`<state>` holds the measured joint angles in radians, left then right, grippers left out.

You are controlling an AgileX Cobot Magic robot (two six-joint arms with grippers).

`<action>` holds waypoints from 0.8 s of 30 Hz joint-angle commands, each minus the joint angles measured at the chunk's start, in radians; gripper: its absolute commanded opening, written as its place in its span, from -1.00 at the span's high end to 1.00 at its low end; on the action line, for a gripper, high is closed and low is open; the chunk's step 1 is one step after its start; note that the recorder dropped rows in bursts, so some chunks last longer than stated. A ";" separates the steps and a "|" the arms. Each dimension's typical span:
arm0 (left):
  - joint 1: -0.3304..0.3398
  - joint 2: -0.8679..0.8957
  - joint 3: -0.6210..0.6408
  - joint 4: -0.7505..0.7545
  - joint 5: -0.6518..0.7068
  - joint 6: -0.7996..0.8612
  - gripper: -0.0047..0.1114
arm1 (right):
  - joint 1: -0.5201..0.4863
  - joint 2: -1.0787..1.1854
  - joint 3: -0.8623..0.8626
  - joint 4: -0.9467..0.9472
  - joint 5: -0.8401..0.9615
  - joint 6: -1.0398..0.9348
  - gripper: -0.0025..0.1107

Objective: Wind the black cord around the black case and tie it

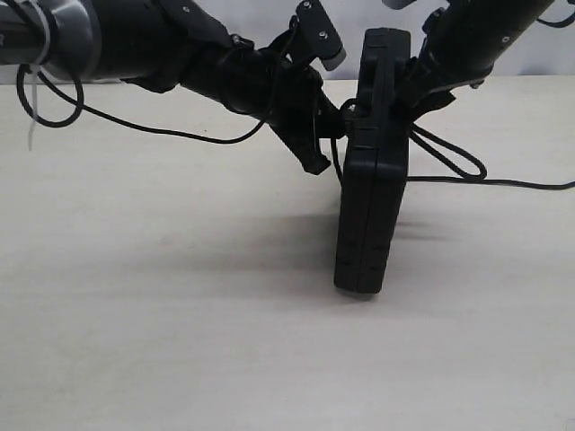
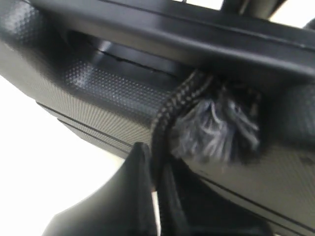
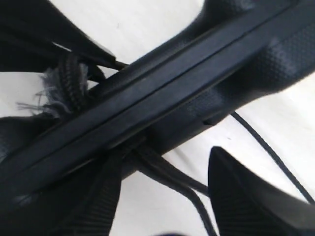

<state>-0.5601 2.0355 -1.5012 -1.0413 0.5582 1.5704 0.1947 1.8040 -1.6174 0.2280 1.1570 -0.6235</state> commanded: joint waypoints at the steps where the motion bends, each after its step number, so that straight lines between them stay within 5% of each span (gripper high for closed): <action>1: -0.005 -0.016 -0.006 -0.017 0.018 -0.007 0.92 | 0.005 -0.004 0.004 0.101 -0.012 -0.047 0.05; 24: -0.005 -0.016 -0.006 0.008 0.028 -0.027 0.92 | 0.005 -0.073 -0.021 -0.105 0.064 0.083 0.05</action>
<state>-0.5624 2.0335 -1.5012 -1.0323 0.5740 1.5632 0.2006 1.7275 -1.6563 0.1612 1.2075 -0.5903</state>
